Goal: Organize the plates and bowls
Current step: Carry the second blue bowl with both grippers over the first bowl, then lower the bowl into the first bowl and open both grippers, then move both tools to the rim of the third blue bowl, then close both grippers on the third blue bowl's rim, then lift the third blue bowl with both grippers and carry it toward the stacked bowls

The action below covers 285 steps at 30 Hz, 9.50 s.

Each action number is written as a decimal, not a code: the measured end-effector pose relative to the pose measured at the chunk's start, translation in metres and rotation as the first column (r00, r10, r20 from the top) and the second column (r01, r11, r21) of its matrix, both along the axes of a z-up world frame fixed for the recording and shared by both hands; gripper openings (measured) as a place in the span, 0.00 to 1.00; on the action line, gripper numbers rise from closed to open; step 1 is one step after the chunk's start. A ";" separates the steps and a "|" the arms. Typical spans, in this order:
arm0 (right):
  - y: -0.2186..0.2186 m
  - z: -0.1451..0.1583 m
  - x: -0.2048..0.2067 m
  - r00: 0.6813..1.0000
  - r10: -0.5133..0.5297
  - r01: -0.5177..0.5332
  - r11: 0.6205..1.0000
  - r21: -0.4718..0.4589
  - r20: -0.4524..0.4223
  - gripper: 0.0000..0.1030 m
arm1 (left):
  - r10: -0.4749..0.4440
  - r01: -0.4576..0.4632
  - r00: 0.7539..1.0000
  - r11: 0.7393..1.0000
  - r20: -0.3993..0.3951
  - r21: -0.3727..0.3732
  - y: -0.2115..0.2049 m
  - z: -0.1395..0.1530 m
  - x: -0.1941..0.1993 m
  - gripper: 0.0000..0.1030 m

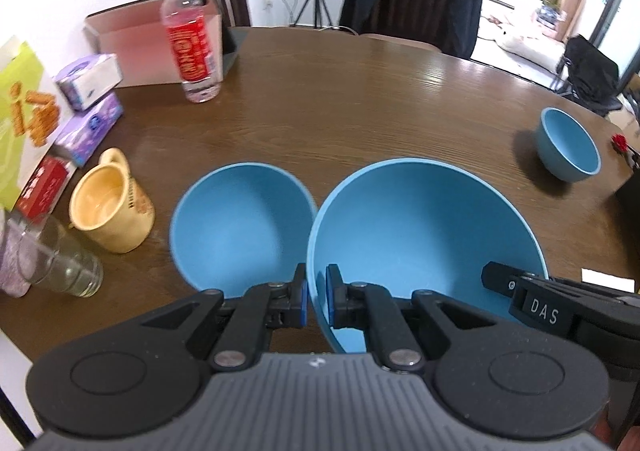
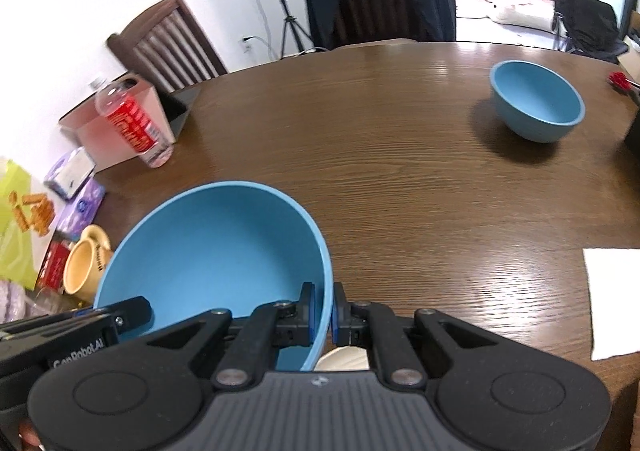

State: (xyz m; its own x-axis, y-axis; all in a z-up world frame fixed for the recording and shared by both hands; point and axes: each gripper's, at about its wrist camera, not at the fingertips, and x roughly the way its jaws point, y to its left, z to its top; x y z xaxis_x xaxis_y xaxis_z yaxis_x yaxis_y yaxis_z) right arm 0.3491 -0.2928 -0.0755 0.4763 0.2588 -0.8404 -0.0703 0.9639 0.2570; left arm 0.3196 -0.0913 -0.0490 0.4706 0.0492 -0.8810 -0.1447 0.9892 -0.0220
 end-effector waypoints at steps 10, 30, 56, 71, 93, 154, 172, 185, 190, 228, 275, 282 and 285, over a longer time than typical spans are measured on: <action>0.050 0.007 0.009 0.996 0.094 -0.094 0.996 0.000 0.002 0.07 | 0.091 -0.091 0.996 0.996 0.000 -0.003 0.049 0.005 -0.002 0.09; 0.129 -0.016 0.047 0.981 0.192 -0.193 0.980 -0.045 -0.019 0.07 | 0.175 -0.175 0.984 0.985 -0.022 -0.002 0.117 -0.022 0.023 0.09; 0.154 -0.056 0.071 0.971 0.236 -0.238 0.960 -0.144 -0.034 0.08 | 0.122 -0.118 0.992 0.990 -0.039 0.082 0.123 -0.072 0.052 0.10; 0.158 -0.059 0.070 0.968 0.252 -0.247 0.954 -0.171 0.006 0.08 | 0.082 -0.076 0.996 0.986 -0.037 0.147 0.113 -0.080 0.052 0.13; 0.157 -0.060 0.065 0.961 0.274 -0.263 0.948 -0.179 0.046 0.09 | 0.078 -0.075 0.997 0.983 -0.011 0.170 0.111 -0.090 0.045 0.12; 0.093 -0.018 0.060 0.987 0.124 -0.122 0.992 -0.027 0.099 0.80 | 0.107 -0.126 0.982 0.985 0.154 0.114 0.119 -0.026 0.024 0.89; -0.066 0.021 0.019 0.987 -0.136 0.143 0.987 -0.078 0.091 1.00 | -0.037 0.015 0.978 0.994 0.203 0.111 0.000 0.033 0.022 1.00; -0.167 0.032 0.025 0.935 -0.354 0.356 0.932 -0.072 0.038 1.00 | -0.240 0.229 0.958 0.969 0.154 0.088 -0.111 0.058 0.079 1.00; -0.204 0.027 0.046 0.886 -0.464 0.464 0.885 -0.039 0.000 1.00 | -0.338 0.322 0.930 0.939 0.143 0.124 -0.159 0.057 0.126 1.00; -0.313 -0.107 0.230 0.680 -0.723 0.714 0.691 -0.115 -0.123 0.63 | -0.623 0.627 0.777 0.778 -0.084 0.032 -0.348 -0.112 0.365 0.66; -0.285 -0.062 0.188 0.760 -0.649 0.648 0.760 -0.037 -0.021 0.06 | -0.595 0.595 0.804 0.804 0.017 0.018 -0.324 -0.062 0.304 0.10; -0.269 -0.039 0.158 0.784 -0.621 0.621 0.783 -0.030 0.010 0.06 | -0.569 0.568 0.821 0.822 0.051 0.021 -0.304 -0.035 0.271 0.10; -0.262 -0.029 0.145 0.793 -0.609 0.609 0.792 -0.030 0.023 0.06 | -0.556 0.556 0.829 0.831 0.066 0.018 -0.295 -0.024 0.257 0.10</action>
